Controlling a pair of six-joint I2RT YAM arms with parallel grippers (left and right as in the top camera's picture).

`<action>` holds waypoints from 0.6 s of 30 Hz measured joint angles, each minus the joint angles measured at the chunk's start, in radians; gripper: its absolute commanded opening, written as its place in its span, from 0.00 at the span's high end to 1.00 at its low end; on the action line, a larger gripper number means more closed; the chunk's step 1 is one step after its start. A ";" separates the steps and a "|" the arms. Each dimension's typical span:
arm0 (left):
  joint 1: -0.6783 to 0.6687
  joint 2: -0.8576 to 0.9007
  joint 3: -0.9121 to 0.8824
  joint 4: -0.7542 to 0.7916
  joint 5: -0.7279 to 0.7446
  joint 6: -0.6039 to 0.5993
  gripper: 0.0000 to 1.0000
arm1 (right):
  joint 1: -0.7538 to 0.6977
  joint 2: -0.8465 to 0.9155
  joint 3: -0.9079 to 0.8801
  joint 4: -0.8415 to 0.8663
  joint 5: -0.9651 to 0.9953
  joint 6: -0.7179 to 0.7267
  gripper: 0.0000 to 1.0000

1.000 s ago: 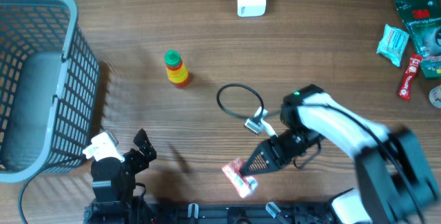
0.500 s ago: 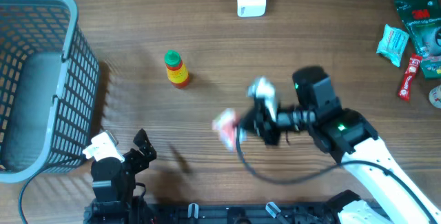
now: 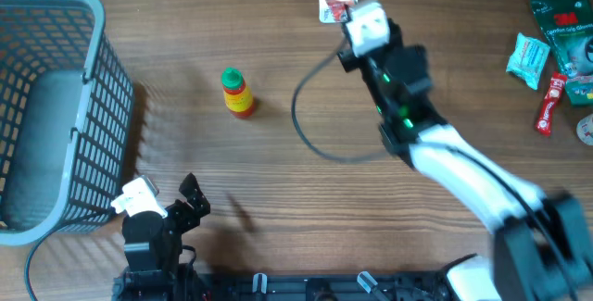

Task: Scan the item barcode
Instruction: 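Lift the Kleenex pack and present it to the white scanner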

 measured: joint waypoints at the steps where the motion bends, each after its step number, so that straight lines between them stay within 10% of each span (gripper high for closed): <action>1: 0.000 0.001 0.000 0.001 0.000 0.000 0.00 | -0.027 0.124 0.090 -0.017 0.012 -0.054 0.96; 9: 0.000 0.000 0.000 0.000 0.000 0.000 0.00 | -0.093 0.560 0.706 -0.254 0.051 -0.248 0.96; 18: 0.000 0.000 0.000 0.000 0.000 0.000 0.00 | -0.091 0.606 0.758 -0.327 0.051 -0.304 0.96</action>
